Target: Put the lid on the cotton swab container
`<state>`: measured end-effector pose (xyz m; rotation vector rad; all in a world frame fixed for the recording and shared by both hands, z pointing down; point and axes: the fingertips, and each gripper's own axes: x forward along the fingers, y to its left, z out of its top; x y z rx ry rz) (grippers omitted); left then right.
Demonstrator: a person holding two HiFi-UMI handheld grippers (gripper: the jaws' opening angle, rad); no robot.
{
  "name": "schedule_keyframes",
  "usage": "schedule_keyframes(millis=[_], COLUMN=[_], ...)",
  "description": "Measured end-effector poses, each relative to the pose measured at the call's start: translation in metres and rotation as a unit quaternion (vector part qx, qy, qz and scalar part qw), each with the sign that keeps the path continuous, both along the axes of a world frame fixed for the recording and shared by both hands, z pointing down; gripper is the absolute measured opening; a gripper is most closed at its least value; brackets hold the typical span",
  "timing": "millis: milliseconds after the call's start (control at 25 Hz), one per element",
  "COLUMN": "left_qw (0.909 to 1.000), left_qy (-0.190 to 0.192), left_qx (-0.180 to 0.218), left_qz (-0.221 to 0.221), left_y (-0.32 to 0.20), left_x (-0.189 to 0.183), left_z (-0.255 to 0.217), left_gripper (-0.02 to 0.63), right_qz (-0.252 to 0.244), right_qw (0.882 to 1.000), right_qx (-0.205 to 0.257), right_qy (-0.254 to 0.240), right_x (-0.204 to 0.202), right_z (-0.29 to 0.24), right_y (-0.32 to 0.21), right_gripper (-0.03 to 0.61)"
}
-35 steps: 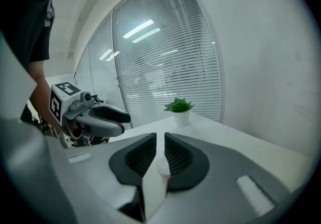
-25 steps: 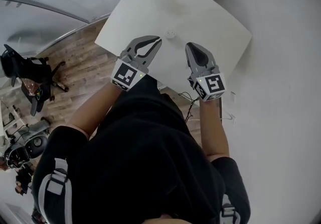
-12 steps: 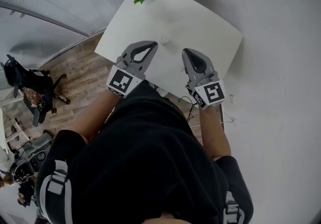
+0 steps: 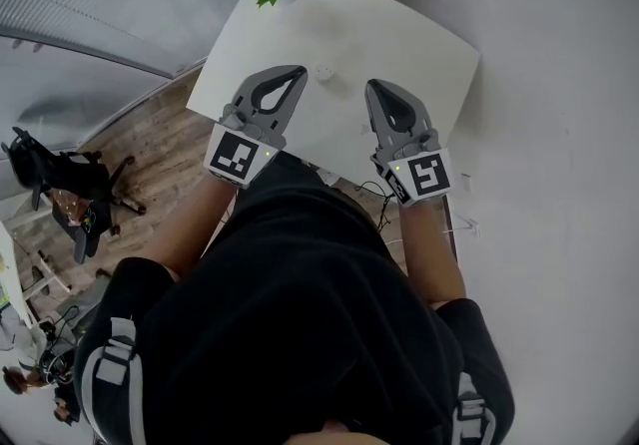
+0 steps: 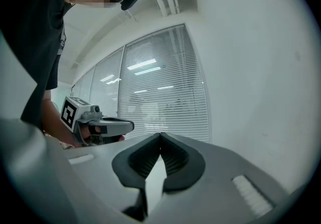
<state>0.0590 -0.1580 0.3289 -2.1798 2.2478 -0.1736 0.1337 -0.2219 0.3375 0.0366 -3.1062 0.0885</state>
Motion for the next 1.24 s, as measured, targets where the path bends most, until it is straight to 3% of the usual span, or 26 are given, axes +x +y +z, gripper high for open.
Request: schedule_keyframes(millis=[720, 880, 1000, 1240], left_qw=[1.0, 0.9997, 1.0, 1.0], left_qy=[-0.003, -0.021, -0.003, -0.005], left_qx=[0.003, -0.007, 0.0, 0.001], left_qz=[0.008, 0.006, 0.004, 0.005], left_y=[-0.01, -0.009, -0.01, -0.013], left_x=[-0.017, -0.02, -0.019, -0.022], left_z=[-0.004, 0.001, -0.003, -0.003], left_gripper=[0.008, 0.008, 0.008, 0.008], right_qz=[0.02, 0.017, 0.016, 0.015], right_qw=[1.0, 1.0, 1.0, 1.0], right_qx=[0.011, 0.012, 0.013, 0.012], right_qy=[-0.007, -0.009, -0.008, -0.004], right_x=[-0.012, -0.014, -0.015, -0.018], right_z=[-0.011, -0.012, -0.014, -0.011], right_y=[-0.011, -0.011, -0.011, -0.014], right_gripper=[0.011, 0.011, 0.011, 0.011])
